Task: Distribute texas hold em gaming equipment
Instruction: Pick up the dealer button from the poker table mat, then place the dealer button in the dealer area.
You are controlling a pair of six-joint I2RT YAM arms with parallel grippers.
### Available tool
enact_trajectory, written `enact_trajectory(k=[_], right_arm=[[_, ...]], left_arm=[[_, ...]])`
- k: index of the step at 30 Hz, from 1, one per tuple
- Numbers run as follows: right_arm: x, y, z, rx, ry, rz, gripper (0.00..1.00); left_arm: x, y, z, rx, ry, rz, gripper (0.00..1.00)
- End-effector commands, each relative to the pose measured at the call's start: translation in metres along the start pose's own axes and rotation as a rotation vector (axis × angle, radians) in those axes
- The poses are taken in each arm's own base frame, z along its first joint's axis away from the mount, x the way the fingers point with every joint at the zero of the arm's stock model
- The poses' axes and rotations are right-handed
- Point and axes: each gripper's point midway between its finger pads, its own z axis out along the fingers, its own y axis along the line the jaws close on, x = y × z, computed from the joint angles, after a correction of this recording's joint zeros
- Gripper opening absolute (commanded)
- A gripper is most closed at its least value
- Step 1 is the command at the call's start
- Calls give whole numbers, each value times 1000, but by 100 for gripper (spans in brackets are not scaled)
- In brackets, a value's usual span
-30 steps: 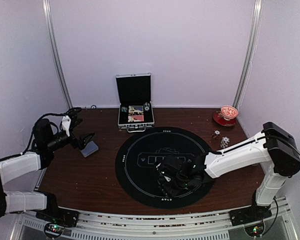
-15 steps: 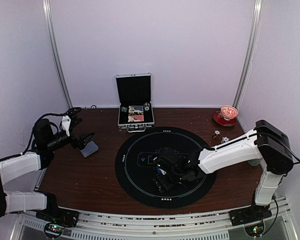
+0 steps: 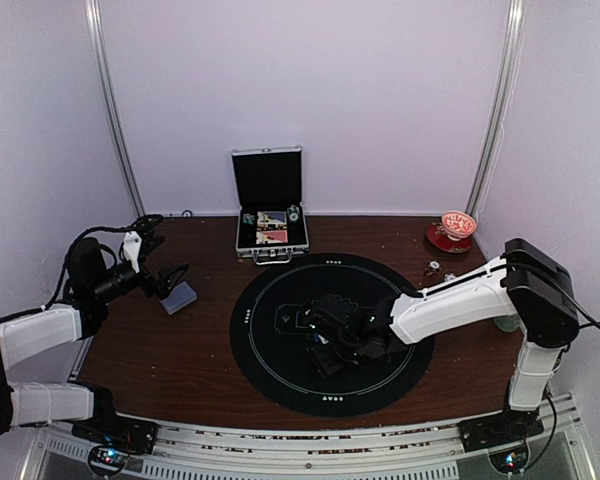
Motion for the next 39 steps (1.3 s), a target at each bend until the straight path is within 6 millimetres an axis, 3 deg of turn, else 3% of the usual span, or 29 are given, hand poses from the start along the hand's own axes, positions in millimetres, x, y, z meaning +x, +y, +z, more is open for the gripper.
enact_trajectory(k=[1, 11, 23, 29, 35, 39], right_arm=[[5, -2, 0, 24, 31, -19, 51], [-54, 8, -23, 36, -89, -11, 51], [-114, 6, -23, 68, -175, 27, 51], [-120, 3, -18, 70, -179, 35, 52], [-105, -3, -16, 78, -136, 16, 52], [-100, -18, -23, 119, -139, 28, 52]], left_arm=[[-8, 3, -2, -17, -36, 29, 98], [-9, 3, -2, -17, -37, 26, 98], [-7, 3, -1, -15, -34, 25, 98], [-8, 3, -1, -16, -35, 24, 98], [-8, 3, -2, -19, -36, 27, 98], [-6, 3, -1, -17, -32, 23, 98]])
